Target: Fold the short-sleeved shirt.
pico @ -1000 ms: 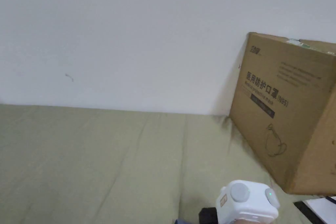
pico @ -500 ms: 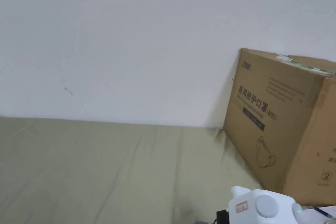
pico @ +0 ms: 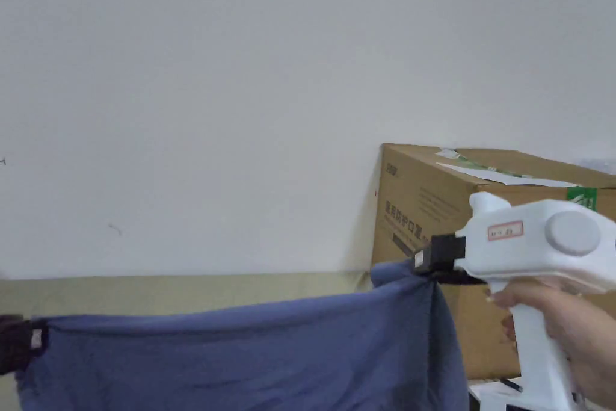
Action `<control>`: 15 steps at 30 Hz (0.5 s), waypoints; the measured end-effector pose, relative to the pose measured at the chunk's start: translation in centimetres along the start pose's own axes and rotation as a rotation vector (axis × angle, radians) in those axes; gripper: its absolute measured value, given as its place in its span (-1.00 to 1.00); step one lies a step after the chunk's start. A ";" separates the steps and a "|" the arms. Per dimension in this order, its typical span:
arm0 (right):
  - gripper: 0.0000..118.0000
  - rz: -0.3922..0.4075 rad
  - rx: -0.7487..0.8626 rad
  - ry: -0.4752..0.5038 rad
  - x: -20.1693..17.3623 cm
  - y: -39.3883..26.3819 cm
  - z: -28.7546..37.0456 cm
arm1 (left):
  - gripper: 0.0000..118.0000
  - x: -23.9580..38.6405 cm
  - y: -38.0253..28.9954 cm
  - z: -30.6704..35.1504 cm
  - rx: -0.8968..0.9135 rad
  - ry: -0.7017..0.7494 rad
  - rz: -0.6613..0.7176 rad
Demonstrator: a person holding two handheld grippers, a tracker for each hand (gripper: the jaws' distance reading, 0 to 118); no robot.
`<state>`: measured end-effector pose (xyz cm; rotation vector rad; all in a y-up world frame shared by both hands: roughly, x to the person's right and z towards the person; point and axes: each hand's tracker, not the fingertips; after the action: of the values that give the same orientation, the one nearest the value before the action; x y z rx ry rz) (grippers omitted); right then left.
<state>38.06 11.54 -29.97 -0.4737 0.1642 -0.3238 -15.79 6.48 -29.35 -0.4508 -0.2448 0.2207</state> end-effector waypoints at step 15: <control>-0.98 0.138 0.240 -0.138 -9.0 16.5 0.8 | -0.98 3.8 19.1 -1.4 0.165 0.038 -0.014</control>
<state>34.25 28.79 -36.33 -0.2442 0.0219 -0.1719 -14.79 23.64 -38.55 -0.2895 -0.1903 0.2164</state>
